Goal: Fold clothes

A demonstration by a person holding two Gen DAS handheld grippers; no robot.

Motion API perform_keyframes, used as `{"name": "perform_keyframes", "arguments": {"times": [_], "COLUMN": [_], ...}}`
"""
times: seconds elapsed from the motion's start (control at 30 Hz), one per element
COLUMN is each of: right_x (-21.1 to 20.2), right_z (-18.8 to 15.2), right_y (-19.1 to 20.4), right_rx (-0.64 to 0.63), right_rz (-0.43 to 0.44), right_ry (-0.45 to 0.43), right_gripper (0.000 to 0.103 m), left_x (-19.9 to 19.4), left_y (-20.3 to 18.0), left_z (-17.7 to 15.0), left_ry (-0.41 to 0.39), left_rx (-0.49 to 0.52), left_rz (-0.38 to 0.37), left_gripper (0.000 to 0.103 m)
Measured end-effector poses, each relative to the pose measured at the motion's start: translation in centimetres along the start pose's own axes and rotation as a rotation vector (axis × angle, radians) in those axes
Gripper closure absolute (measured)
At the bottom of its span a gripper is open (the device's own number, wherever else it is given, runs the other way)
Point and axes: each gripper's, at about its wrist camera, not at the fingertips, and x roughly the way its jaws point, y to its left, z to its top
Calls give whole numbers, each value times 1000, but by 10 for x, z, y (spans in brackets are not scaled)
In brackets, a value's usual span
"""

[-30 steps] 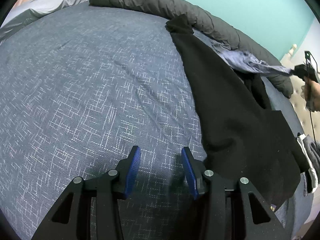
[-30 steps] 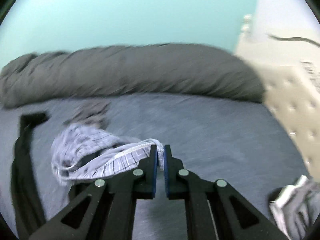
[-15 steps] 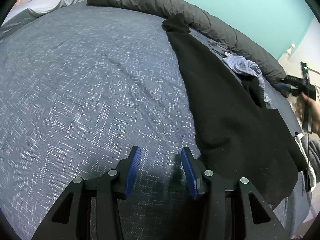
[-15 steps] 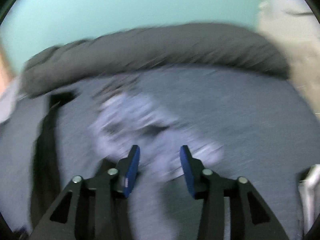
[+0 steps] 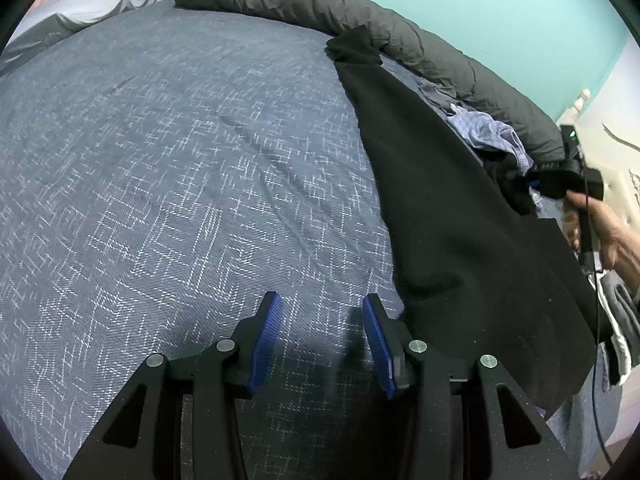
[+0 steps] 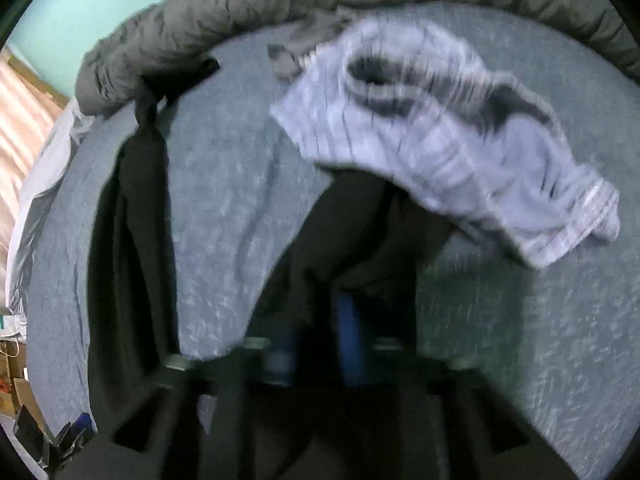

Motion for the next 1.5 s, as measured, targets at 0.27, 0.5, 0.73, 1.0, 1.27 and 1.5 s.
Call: {"name": "perform_keyframes", "arguments": {"times": [0.27, 0.5, 0.73, 1.0, 1.27, 1.5], "right_x": [-117, -220, -287, -308, -239, -224], "right_z": [33, 54, 26, -47, -152, -180], "right_y": [17, 30, 27, -10, -58, -94], "right_rx": [-58, -81, -78, -5, 124, 251], "right_rz": [67, 80, 55, -83, -273, -497], "right_ry": [-296, -522, -616, -578, -364, -238], "right_gripper": [96, 96, 96, 96, 93, 81], "left_x": [-3, -11, -21, -36, -48, -54], "left_y": [-2, -1, -2, -5, -6, 10], "left_z": [-1, -1, -5, -11, -22, -21], "left_ry": [-3, -19, -31, -39, -51, -74], "left_rx": [6, 5, 19, 24, 42, 32], "left_rz": [0, -15, -20, -64, -80, -33], "left_gripper": [57, 57, 57, 57, 57, 57]}}
